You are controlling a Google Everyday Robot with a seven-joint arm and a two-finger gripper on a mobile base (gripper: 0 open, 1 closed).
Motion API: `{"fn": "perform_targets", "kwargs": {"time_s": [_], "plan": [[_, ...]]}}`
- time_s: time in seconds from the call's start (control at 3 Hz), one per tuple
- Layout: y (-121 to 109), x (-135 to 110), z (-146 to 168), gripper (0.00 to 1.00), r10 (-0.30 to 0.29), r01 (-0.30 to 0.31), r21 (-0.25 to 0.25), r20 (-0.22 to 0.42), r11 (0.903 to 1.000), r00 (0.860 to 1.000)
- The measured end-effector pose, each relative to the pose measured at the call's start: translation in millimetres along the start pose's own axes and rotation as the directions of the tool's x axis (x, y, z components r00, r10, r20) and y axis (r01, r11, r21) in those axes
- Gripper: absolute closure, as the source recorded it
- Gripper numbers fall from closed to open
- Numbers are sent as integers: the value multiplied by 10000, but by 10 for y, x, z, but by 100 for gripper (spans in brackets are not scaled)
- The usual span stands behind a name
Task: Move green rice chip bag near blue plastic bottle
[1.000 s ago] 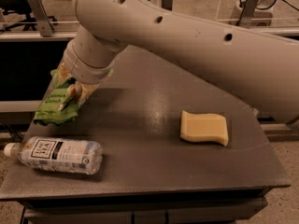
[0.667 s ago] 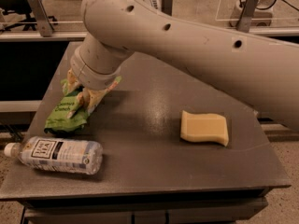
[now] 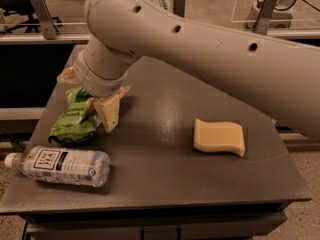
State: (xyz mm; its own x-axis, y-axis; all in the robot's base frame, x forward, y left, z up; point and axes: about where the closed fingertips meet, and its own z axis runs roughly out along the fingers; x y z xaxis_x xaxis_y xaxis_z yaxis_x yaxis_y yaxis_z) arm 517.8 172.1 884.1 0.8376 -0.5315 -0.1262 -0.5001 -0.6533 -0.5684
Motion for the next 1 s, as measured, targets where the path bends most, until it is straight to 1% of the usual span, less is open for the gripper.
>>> {"fn": "perform_targets", "kwargs": {"time_s": [0.33,0.67,1.0], "plan": [[110,186,-206,0,558,-559,-8,-290,9984,9980],[435,581,-668,0,1880,-1829,674,-792,9808,9790],[435,580,-668,0,1879,-1828,674,-792,9808,9790]]}}
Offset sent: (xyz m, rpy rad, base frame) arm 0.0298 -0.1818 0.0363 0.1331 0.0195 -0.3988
